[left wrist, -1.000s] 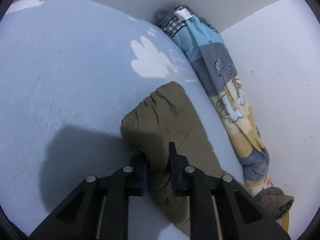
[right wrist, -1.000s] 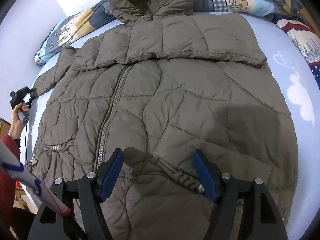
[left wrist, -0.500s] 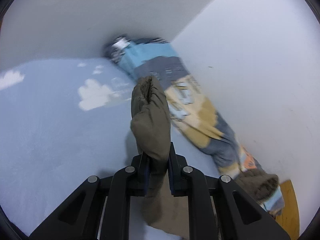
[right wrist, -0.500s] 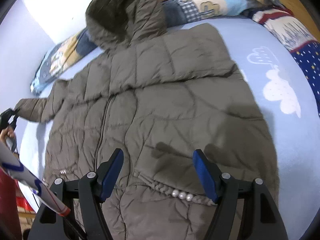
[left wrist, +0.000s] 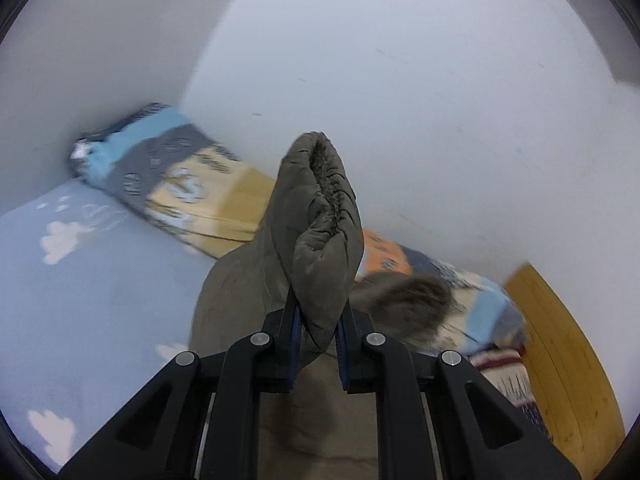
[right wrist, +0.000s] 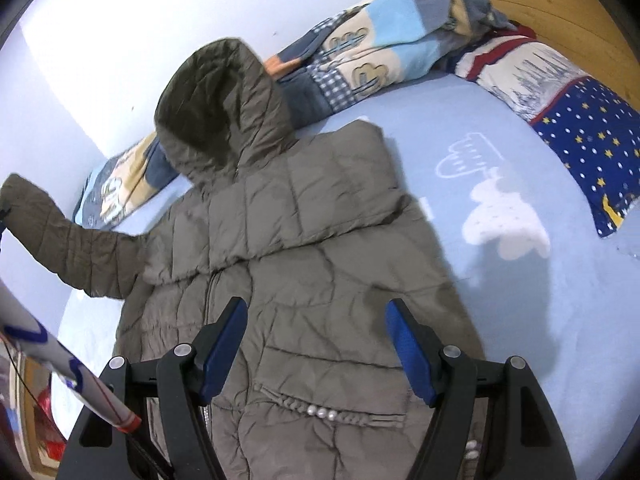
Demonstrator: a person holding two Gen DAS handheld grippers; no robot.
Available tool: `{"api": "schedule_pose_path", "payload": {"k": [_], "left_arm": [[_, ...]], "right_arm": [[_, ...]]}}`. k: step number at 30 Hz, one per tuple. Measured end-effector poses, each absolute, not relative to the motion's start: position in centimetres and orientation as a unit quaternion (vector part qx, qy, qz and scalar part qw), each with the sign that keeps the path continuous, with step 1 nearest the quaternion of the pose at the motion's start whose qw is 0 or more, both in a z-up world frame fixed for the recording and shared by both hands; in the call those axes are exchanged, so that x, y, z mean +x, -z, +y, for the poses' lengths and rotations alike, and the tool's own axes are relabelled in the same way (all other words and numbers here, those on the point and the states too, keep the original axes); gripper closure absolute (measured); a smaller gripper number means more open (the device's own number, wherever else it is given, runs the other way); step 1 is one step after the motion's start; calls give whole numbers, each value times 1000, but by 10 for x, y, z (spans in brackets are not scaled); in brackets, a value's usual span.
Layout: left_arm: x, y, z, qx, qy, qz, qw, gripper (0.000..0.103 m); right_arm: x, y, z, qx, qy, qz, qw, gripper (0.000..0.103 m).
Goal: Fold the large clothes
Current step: 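Fold the held sleeve across the jacket body with the left gripper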
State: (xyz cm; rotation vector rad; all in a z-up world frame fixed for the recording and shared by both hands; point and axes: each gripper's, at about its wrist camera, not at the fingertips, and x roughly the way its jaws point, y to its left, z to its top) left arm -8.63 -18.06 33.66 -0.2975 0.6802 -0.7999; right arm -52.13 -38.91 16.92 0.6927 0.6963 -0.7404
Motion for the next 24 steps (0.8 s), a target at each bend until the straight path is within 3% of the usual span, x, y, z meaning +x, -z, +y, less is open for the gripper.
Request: {"api": "schedule_pose_path", "payload": {"k": [10, 17, 24], "left_arm": [[-182, -297, -323, -64, 454, 365, 811, 89], [-248, -206, -406, 6, 471, 416, 777, 89], [-283, -127, -440, 72, 466, 440, 764, 89]], "right_arm": [[-559, -181, -410, 351, 370, 287, 811, 27], [-574, -182, -420, 374, 378, 271, 802, 27], [-574, -182, -423, 376, 379, 268, 802, 27]]}}
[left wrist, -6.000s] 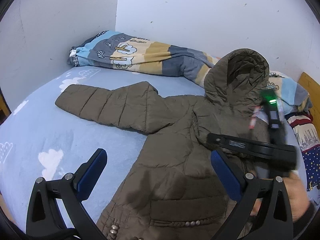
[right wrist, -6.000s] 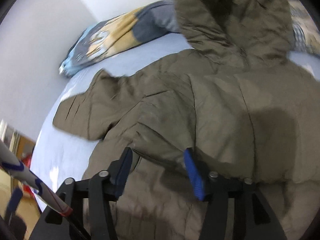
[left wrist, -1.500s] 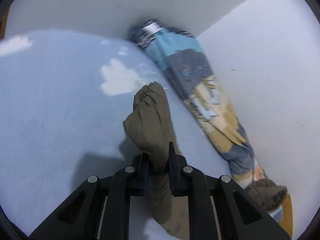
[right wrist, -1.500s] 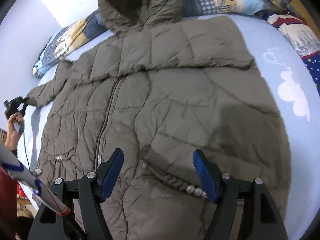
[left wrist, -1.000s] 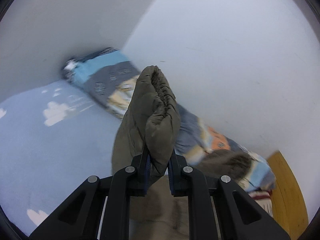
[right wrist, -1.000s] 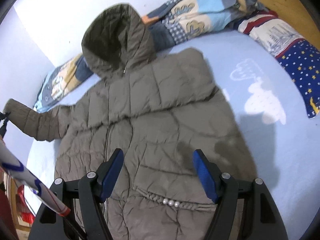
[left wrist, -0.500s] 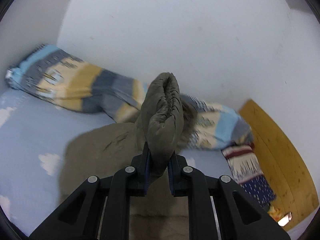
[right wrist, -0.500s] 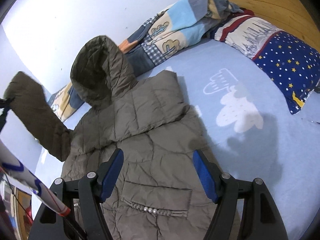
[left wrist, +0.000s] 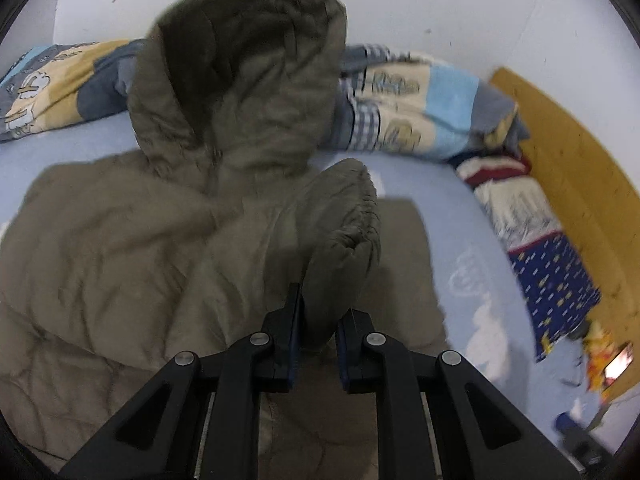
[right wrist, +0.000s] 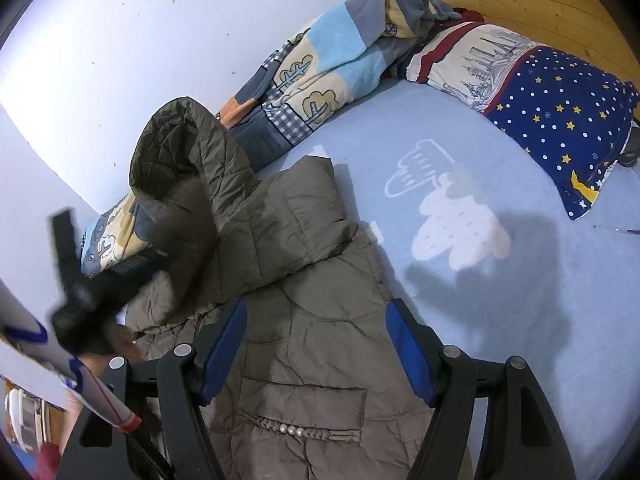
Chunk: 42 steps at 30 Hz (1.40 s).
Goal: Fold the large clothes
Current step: 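Fold the held sleeve across the jacket body with the left gripper, then release the sleeve on the jacket and withdraw the left gripper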
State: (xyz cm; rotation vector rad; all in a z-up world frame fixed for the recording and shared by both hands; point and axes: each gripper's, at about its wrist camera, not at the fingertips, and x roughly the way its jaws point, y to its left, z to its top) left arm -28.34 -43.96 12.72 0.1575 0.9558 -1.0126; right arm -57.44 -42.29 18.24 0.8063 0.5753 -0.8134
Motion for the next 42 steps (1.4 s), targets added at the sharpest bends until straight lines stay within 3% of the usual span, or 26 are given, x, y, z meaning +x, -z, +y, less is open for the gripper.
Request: {"api": "schedule_pose_path", "payload": {"k": [2, 4, 6, 7, 12, 16, 22, 26, 30, 34, 42], "left_arm": [[-290, -117, -442, 96, 465, 434, 766, 87], [-297, -112, -447, 119, 475, 435, 756, 74], [-306, -115, -444, 134, 501, 428, 740, 52], [-311, -120, -441, 140, 514, 420, 735, 50], [-307, -157, -412, 115, 552, 388, 729, 50], [-253, -169, -379, 110, 494, 375, 776, 49], [-161, -132, -320, 92, 361, 418, 829, 49], [-135, -86, -311, 84, 336, 481, 806, 48], [-135, -79, -313, 101, 329, 484, 805, 47], [-157, -119, -325, 87, 339, 424, 835, 48], [-242, -118, -413, 151, 461, 422, 766, 47]], "right_arm": [[-573, -181, -423, 375, 379, 270, 801, 27], [-571, -180, -424, 376, 379, 272, 800, 27], [-570, -179, -425, 377, 381, 273, 799, 27], [-569, -179, -426, 377, 382, 273, 798, 27], [-569, -179, -430, 378, 395, 266, 793, 27], [-564, -178, -428, 376, 393, 270, 794, 27], [-558, -176, -426, 369, 388, 278, 798, 27], [-555, -172, -427, 370, 387, 282, 796, 27], [-552, -168, -428, 372, 384, 288, 794, 27], [-551, -167, -428, 371, 385, 288, 795, 27], [-549, -166, -428, 372, 379, 292, 796, 27]]}}
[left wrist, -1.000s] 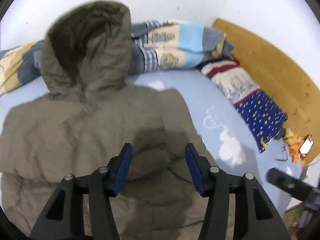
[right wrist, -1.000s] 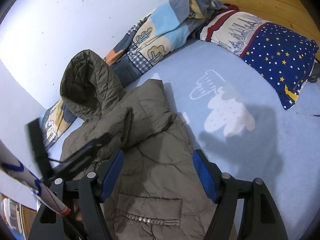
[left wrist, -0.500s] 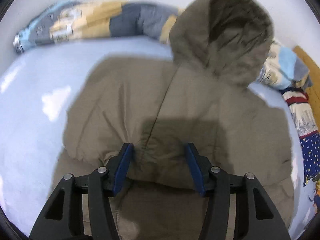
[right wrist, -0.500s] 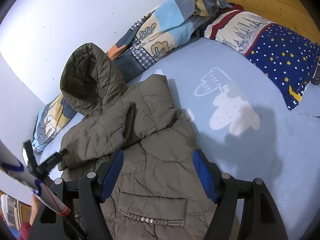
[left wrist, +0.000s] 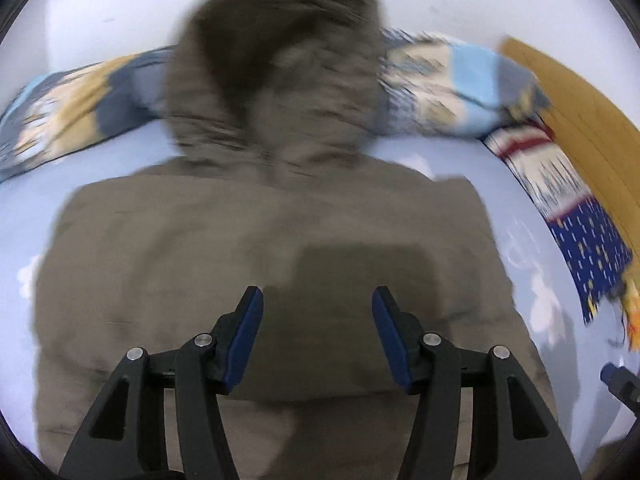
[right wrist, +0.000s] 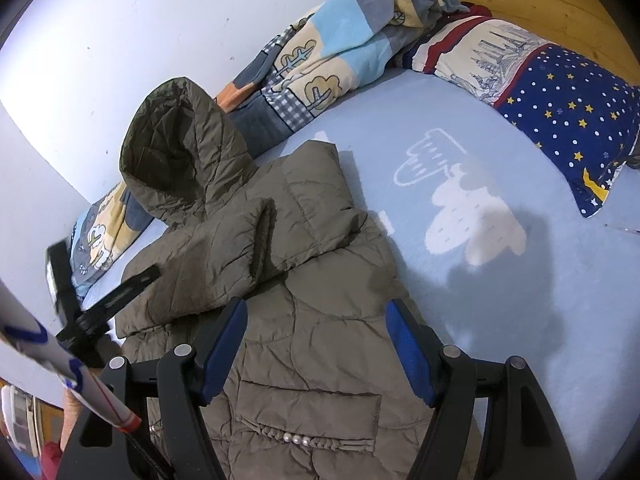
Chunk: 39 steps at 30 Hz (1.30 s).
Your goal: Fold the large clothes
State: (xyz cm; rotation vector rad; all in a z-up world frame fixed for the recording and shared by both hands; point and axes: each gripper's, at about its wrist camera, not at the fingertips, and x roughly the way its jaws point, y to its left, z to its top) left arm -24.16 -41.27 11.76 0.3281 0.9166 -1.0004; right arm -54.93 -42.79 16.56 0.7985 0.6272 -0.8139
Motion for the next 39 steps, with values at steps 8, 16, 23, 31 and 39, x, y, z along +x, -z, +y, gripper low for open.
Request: {"api": "schedule_pose_path", "payload": {"k": [8, 16, 23, 31, 39], "left_arm": [[-262, -87, -430, 184, 429, 464, 753, 46], [-259, -127, -353, 139, 429, 463, 763, 46], [-247, -149, -240, 111, 370, 472, 793, 46], [-280, -130, -143, 129, 314, 474, 812, 46], [-306, -69, -129, 176, 309, 511, 782, 44]], "right_arm": [[-548, -163, -431, 372, 378, 299, 793, 27], [-548, -165, -429, 372, 376, 298, 794, 27], [-539, -161, -419, 359, 361, 326, 797, 27], [-520, -145, -378, 315, 325, 376, 809, 27], [-517, -99, -312, 266, 303, 450, 797, 27]]}}
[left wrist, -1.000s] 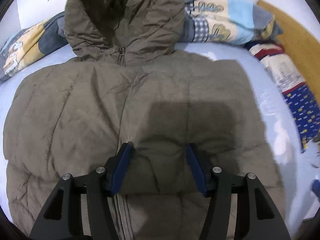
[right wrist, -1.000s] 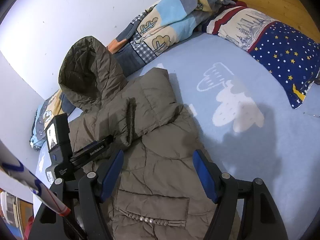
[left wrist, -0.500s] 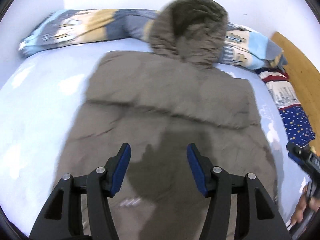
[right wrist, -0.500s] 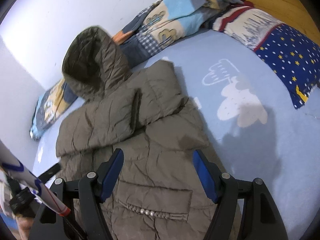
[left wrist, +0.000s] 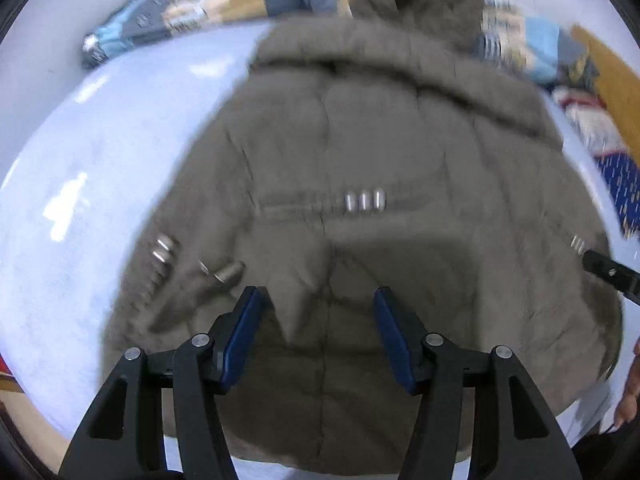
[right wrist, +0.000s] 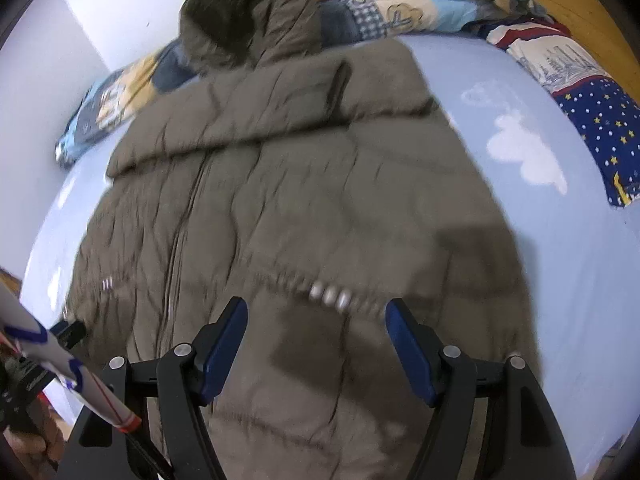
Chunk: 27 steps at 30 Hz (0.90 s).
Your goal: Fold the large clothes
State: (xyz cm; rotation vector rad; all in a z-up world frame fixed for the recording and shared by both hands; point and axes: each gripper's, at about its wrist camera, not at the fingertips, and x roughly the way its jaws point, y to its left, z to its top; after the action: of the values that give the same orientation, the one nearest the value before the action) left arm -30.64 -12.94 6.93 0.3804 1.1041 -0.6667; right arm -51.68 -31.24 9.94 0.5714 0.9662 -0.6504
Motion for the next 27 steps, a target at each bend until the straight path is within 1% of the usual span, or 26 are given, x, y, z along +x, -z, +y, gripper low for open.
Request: {"api": "schedule_pose_path", "payload": {"k": [2, 5, 8, 11, 12, 15, 17, 20, 24, 27], "left_arm": [[-309, -60, -130, 197, 309, 504, 782, 44], [-309, -77, -116, 172, 322, 510, 779, 44], [-303, -108, -84, 129, 335, 490, 794, 43], [-289, -132, -37, 100, 308, 459, 828, 31], [-283, -135, -23, 85, 297, 456, 834, 31], [-257, -125, 27, -2, 263, 488, 832, 31], [-246, -113, 47, -55, 256, 512, 818, 31], [-239, -93, 57, -106, 262, 543, 791, 31], [-245, -77, 54, -135, 280, 567, 763, 31], [-254, -69, 44, -148, 307, 564, 752, 31]], "right_arm": [[-517, -88, -300, 250, 301, 467, 793, 27], [-520, -71, -291, 242, 297, 479, 790, 27], [-545, -86, -295, 288, 289, 441, 799, 28], [-580, -112, -302, 314, 289, 392, 815, 28], [-595, -119, -306, 314, 302, 378, 817, 28], [-643, -123, -327, 334, 343, 352, 804, 27], [-672, -114, -341, 365, 363, 340, 787, 27], [-705, -87, -355, 435, 367, 329, 754, 27], [-727, -62, -356, 513, 338, 300, 730, 27], [-729, -55, -353, 537, 323, 286, 725, 27]]}}
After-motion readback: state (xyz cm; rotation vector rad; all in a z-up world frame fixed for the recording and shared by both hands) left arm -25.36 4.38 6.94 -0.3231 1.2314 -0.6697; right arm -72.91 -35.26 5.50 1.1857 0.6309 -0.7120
